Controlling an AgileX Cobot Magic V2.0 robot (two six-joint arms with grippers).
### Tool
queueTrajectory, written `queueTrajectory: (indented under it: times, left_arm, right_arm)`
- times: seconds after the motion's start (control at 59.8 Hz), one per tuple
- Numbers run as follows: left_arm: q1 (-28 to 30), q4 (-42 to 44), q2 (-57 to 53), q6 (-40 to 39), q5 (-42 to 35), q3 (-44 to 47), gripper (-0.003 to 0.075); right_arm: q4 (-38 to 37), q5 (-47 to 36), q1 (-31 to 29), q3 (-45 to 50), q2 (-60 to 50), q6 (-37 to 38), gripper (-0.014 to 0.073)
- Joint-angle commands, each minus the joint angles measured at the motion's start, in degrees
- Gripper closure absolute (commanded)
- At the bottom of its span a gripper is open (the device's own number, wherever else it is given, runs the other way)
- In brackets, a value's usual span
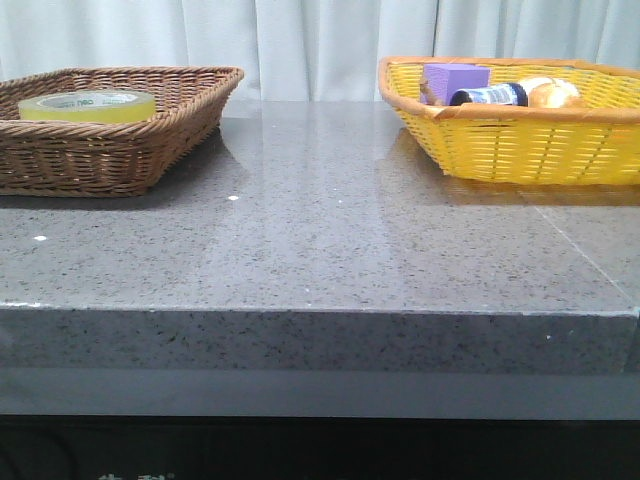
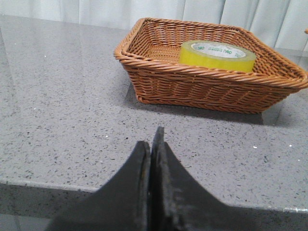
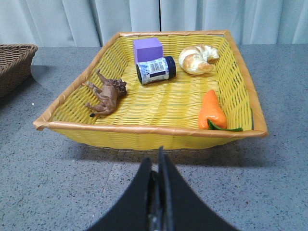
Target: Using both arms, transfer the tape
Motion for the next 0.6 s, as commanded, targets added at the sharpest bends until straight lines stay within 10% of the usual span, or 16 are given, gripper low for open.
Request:
queueTrajectory:
  times: [0.0,0.586]
  left_arm:
    - [0.14,-0.70,-1.08,-0.27,-5.05,2.15,0.0740]
    - [0.14,-0.70,-1.08,-0.27,-5.05,2.15,0.0740]
  right_arm:
    - [0.34,-4.39,-0.18,-1.49,0.52,-0.60,0.0662]
    - [-0.23,-4.57,-0.18,-1.49,0.52,-0.60,0.0662]
